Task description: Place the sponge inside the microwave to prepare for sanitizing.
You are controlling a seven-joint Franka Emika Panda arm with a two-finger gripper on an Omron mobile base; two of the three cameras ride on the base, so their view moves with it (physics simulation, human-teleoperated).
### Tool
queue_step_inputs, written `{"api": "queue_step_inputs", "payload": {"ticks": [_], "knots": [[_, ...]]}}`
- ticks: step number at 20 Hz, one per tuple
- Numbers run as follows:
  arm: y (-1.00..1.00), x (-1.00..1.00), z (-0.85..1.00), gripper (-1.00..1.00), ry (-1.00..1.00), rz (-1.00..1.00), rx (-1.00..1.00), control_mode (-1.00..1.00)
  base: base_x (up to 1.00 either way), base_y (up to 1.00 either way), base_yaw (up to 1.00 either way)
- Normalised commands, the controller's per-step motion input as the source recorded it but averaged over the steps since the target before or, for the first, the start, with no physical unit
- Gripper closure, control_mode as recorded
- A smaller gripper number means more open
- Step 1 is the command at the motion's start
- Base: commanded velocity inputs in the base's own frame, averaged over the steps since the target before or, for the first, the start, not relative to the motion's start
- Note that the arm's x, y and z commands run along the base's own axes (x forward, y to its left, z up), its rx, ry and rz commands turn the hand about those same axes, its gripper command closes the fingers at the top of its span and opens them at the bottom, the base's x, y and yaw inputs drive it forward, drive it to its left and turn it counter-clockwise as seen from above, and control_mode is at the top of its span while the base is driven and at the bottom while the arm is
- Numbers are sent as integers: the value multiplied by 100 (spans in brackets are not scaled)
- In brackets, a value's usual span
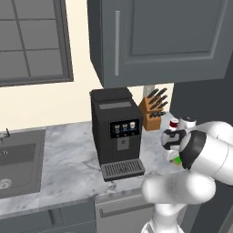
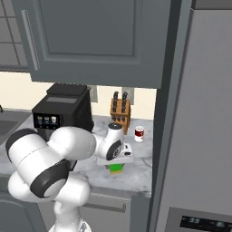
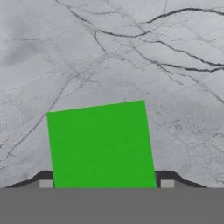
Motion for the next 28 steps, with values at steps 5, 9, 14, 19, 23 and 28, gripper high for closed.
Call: {"api": "queue_step_inputs", "payload": {"ticks": [5, 9, 14, 19, 23, 28], "knots": [[7, 0, -3, 100, -3, 0, 2, -100, 0, 0, 0], [10, 0, 0, 100, -4, 0, 0, -100, 0, 0, 0], [0, -18, 44, 100, 0, -5, 0, -100, 0, 0, 0], [0, -44, 86, 100, 5, -10, 0, -100, 0, 0, 0], [8, -60, 99, 100, 13, -10, 3, -100, 0, 0, 0], [3, -73, 70, 100, 16, -25, 3, -100, 0, 0, 0]]}}
